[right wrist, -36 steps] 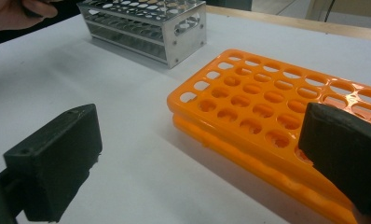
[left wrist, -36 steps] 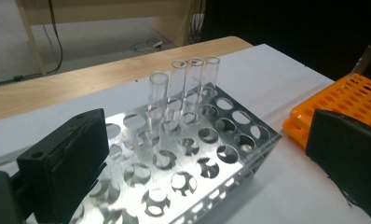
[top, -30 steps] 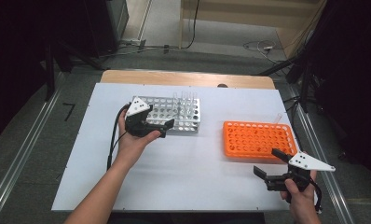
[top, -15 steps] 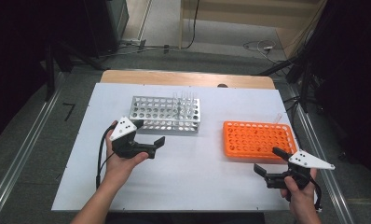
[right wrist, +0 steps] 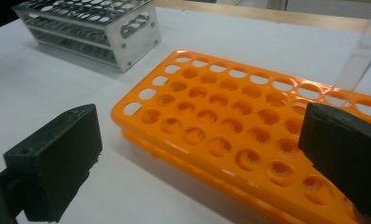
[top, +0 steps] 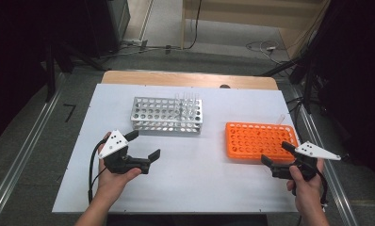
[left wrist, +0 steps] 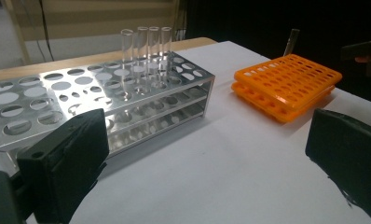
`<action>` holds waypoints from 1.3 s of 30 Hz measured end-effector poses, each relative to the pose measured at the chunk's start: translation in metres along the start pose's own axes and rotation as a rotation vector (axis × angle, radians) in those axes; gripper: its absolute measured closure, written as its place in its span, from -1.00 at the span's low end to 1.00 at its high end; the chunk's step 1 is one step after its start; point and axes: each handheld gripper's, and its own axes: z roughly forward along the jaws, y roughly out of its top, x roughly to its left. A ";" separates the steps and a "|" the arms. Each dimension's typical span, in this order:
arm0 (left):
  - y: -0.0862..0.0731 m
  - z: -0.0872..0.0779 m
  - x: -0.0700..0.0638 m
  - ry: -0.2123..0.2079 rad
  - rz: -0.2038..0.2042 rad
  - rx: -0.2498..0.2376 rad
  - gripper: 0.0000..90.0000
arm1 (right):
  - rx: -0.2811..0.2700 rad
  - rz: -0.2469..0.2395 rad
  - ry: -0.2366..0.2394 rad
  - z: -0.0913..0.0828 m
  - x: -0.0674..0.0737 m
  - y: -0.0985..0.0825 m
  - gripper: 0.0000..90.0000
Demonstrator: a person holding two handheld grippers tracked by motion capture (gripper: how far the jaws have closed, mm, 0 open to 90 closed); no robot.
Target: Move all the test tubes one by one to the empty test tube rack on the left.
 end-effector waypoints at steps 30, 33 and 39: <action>-0.005 0.001 0.004 0.007 -0.013 0.008 -1.00 | 0.072 0.168 -0.242 0.060 -0.072 0.033 -0.13; -0.005 0.002 0.004 0.002 -0.014 0.012 -1.00 | 0.103 0.182 -0.257 0.066 -0.076 0.032 -0.04; -0.006 0.002 0.004 0.000 -0.010 0.018 -1.00 | 0.132 0.185 -0.274 0.072 -0.077 0.034 0.21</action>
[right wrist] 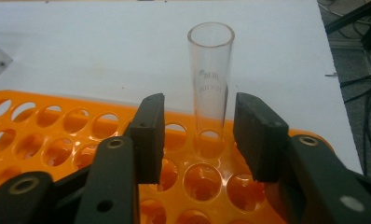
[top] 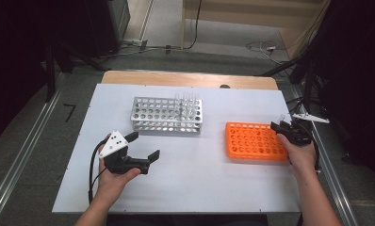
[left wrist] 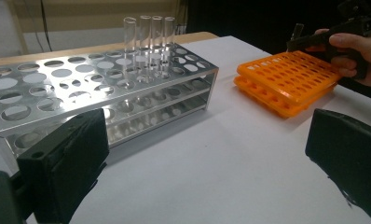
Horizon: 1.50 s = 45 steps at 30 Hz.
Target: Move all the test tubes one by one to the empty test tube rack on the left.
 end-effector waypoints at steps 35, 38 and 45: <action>0.002 0.000 -0.002 -0.001 0.005 -0.006 -1.00 | -0.142 -0.035 -0.020 -0.032 0.013 0.012 0.63; 0.002 0.000 -0.003 -0.003 0.006 -0.007 -1.00 | -0.157 -0.053 0.004 -0.039 0.021 0.013 0.63; 0.004 0.000 -0.005 -0.008 0.012 -0.011 -1.00 | -0.181 -0.103 0.069 -0.053 0.047 0.011 0.63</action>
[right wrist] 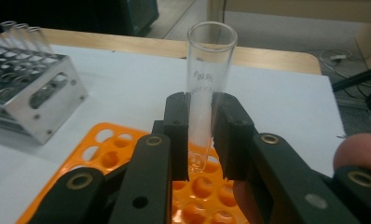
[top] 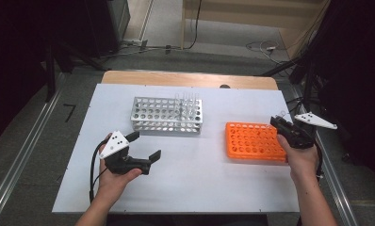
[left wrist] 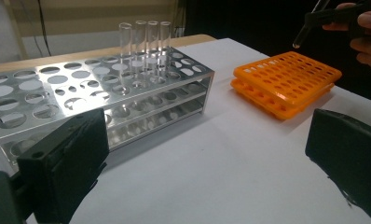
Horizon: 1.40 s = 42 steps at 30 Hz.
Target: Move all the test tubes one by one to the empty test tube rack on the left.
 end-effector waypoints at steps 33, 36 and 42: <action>0.011 0.006 -0.031 -0.084 0.039 -0.005 -0.93 | 0.054 -0.215 0.398 -0.005 0.148 -0.026 0.63; 0.012 0.008 -0.035 -0.102 0.044 -0.002 -0.88 | 0.065 -0.236 0.421 -0.003 0.160 -0.028 0.63; 0.014 0.012 -0.042 -0.147 0.042 0.003 -0.74 | 0.079 -0.274 0.465 -0.002 0.181 -0.034 0.63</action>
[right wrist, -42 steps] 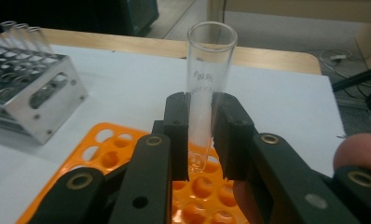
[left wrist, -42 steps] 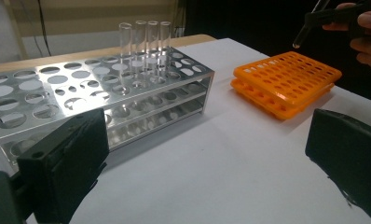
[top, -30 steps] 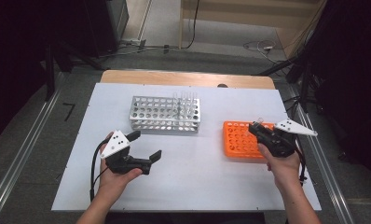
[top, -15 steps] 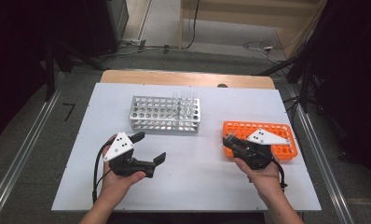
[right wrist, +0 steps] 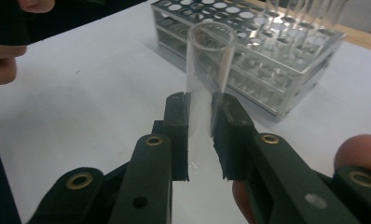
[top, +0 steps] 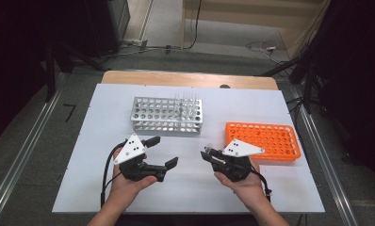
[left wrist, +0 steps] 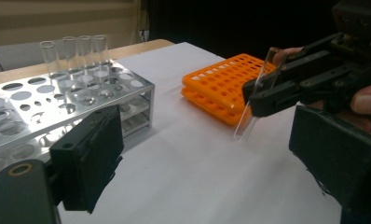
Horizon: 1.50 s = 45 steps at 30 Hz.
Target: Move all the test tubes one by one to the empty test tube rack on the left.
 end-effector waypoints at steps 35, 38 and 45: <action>-0.002 0.023 -0.033 -0.112 0.086 0.023 0.55 | 0.045 -0.085 0.119 0.023 0.046 0.005 0.63; -0.002 0.022 -0.032 -0.108 0.086 0.021 0.61 | 0.047 -0.083 0.122 0.023 0.046 0.005 0.63; -0.003 0.022 -0.033 -0.096 0.100 0.022 0.64 | 0.048 -0.076 0.124 0.024 0.046 0.005 0.63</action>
